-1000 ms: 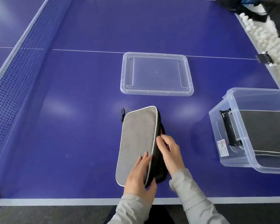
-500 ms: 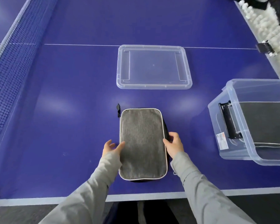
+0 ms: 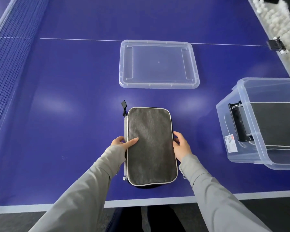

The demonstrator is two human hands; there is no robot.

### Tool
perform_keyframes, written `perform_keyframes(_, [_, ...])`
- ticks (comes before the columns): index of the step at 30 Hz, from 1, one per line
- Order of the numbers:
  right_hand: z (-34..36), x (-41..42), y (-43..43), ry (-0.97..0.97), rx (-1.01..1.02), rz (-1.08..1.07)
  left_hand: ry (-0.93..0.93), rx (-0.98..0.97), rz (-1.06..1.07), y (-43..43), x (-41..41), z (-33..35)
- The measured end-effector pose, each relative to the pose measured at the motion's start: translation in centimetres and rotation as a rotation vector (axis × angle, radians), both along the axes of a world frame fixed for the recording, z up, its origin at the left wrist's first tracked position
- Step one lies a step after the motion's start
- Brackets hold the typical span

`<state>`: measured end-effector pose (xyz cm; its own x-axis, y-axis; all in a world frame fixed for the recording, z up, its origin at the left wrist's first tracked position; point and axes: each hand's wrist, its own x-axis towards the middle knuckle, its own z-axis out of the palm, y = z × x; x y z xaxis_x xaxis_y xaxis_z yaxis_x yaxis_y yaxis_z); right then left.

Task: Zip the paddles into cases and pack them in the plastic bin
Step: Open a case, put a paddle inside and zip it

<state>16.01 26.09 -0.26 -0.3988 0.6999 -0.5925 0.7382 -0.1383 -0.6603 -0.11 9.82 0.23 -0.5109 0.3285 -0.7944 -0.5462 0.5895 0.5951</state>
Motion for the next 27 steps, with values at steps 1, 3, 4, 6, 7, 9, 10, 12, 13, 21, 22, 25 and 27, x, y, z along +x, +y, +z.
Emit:
perform_keyframes(1, [-0.1, 0.1, 0.1, -0.001, 0.003, -0.003, 0.007, -0.008, -0.01, 0.3, 0.1, 0.0])
perform_keyframes(3, [-0.2, 0.3, 0.3, -0.001, 0.005, -0.005, 0.01, -0.017, -0.012, 0.8, 0.6, 0.0])
perform_keyframes(4, [-0.2, 0.4, 0.4, -0.002, 0.005, -0.001, 0.006, -0.008, 0.003, 1.0, 0.9, 0.1])
perform_keyframes(6, [-0.2, 0.6, 0.7, -0.013, 0.013, 0.019, -0.011, 0.047, 0.041, 1.2, 1.5, 0.1])
perform_keyframes(7, [-0.2, 0.7, 0.8, -0.02, 0.019, 0.029, -0.023, 0.084, 0.051, 1.2, 1.6, 0.1])
perform_keyframes(9, [-0.3, 0.8, 1.2, -0.026, 0.021, 0.038, -0.04, 0.151, 0.068, 1.4, 2.0, 0.5])
perform_keyframes(10, [-0.4, 0.9, 1.3, -0.022, 0.014, 0.037, -0.028, 0.173, 0.079, 1.5, 2.2, 0.7])
perform_keyframes(12, [-0.4, 1.0, 1.4, 0.002, -0.009, 0.023, 0.027, 0.202, 0.1, 1.5, 2.6, 1.2])
perform_keyframes(13, [-0.3, 1.1, 1.5, 0.021, -0.02, 0.011, 0.05, 0.216, 0.112, 1.5, 2.8, 1.5])
perform_keyframes(21, [3.2, 0.9, 0.1, 0.219, 0.105, 0.031, 0.132, 0.263, 0.369, -1.5, 2.6, 4.5])
perform_keyframes(22, [4.0, 0.9, -0.6, 0.258, 0.224, 0.001, 0.142, 0.249, 0.432, -1.8, 2.4, 4.9])
perform_keyframes(25, [6.4, 1.5, -4.1, 0.398, 0.631, -0.086, 0.146, 0.213, 0.647, -1.7, 1.2, 6.0])
perform_keyframes(27, [7.6, 1.6, -7.1, 0.469, 0.799, -0.021, 0.14, 0.209, 0.767, -1.3, 0.2, 7.0])
